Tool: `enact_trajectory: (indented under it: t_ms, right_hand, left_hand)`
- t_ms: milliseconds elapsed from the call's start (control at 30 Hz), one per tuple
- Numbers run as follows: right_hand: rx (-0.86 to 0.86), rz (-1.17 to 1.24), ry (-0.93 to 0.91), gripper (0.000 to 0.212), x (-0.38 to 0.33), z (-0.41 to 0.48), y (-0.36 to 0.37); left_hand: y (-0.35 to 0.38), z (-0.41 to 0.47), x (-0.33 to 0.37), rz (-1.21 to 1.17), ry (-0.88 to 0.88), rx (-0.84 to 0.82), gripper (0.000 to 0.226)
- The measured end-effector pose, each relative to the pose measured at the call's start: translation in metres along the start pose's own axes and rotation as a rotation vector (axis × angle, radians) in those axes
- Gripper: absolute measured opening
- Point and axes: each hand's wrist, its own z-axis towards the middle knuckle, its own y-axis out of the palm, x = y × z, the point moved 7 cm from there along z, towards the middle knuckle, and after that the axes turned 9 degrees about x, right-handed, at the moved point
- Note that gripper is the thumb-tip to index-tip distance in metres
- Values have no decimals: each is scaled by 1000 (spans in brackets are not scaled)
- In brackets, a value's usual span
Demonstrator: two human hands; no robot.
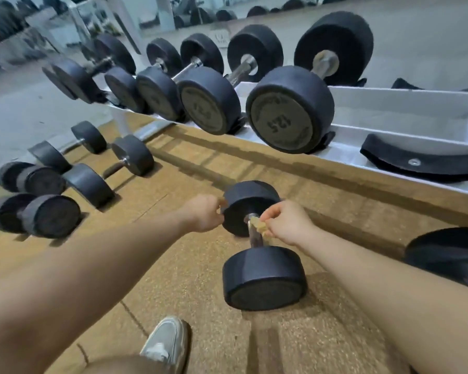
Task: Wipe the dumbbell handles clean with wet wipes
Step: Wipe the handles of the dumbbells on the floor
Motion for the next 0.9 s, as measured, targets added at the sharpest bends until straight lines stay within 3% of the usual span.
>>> enact_trajectory:
  t_ms: [133,300,500,633,733,900]
  right_hand:
    - [8,-77,133,7,27,39,42]
    - [53,-262,189,18,48,87,93]
    - [345,-428,197,15,49,117,97]
    - [287,-526,307,37,56,98,90]
    - [166,-723,364,17,63,90,84]
    - [490,-572,356,7,57,109,58]
  left_hand:
    - [38,49,-18,-115,140,18,55]
    - [69,101,-36,-290,322,62,64]
    - [78,122,-34,-287,505,211,57]
    - [75,134,-18,-411,540,286,52]
    - [75,145,-5,-485,572,287,51]
    - [92,150,2,-642,573,153,58]
